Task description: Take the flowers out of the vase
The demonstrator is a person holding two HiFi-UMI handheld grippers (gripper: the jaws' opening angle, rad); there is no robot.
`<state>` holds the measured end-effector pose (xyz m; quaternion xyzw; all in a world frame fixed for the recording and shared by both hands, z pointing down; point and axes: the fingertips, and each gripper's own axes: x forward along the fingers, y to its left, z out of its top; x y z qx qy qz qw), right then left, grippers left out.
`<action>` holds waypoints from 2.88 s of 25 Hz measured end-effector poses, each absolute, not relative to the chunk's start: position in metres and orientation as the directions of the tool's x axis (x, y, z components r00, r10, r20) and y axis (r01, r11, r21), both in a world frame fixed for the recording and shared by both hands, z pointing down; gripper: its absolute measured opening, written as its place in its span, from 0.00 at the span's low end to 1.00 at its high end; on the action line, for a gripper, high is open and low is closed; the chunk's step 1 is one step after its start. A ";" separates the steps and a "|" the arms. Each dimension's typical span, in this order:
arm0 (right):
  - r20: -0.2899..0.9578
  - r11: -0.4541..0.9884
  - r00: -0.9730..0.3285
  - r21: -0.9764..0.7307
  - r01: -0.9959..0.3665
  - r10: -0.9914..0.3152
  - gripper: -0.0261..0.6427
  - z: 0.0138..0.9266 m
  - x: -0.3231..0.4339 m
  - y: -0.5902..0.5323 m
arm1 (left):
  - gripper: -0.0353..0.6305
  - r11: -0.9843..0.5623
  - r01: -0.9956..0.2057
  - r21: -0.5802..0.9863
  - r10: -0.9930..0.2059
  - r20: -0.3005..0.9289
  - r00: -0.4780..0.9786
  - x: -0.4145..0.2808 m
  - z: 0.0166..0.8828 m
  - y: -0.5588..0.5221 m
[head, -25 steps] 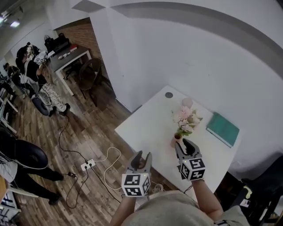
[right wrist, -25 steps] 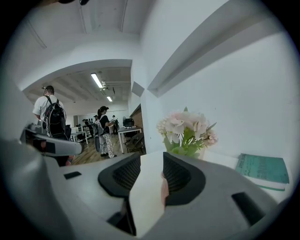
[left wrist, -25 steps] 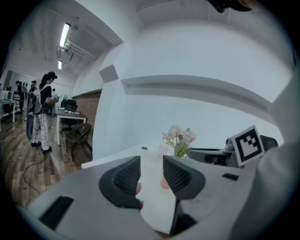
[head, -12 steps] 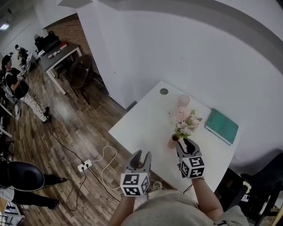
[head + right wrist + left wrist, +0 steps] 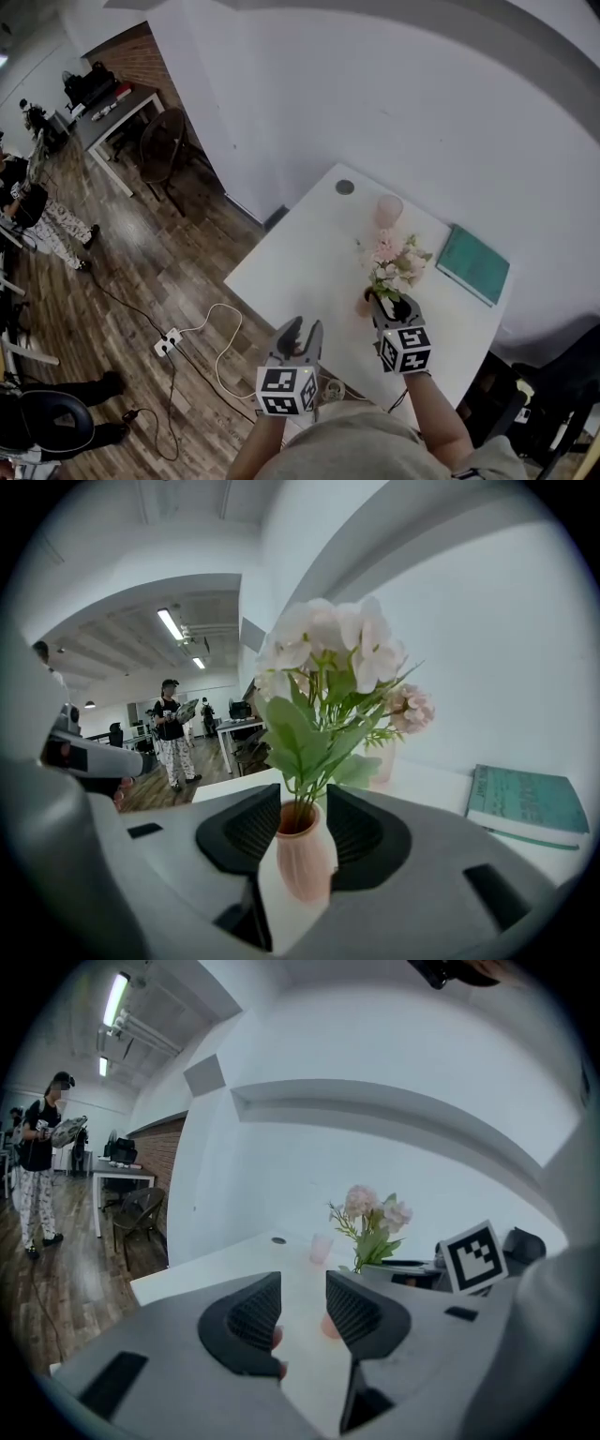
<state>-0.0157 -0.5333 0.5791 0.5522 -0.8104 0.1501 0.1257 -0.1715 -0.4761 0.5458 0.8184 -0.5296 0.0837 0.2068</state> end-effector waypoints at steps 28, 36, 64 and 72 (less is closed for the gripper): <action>0.346 0.330 -0.329 -0.060 -0.942 -0.878 0.13 0.579 -0.018 -0.544 | 0.26 -0.350 -0.903 0.248 -0.824 0.377 0.423 -0.177 0.556 -0.475; 0.310 0.338 -0.329 -0.025 -0.941 -0.892 0.12 0.560 -0.020 -0.538 | 0.26 -0.349 -0.904 0.247 -0.830 0.366 0.421 -0.181 0.550 -0.461; 0.068 0.334 -0.329 0.088 -0.939 -0.942 0.12 0.437 -0.026 -0.480 | 0.24 -0.323 -0.919 0.226 -0.872 0.306 0.382 -0.199 0.518 -0.353; 0.025 0.345 -0.344 0.084 -0.935 -0.939 0.11 0.421 -0.024 -0.438 | 0.23 -0.314 -0.927 0.205 -0.886 0.287 0.364 -0.199 0.512 -0.317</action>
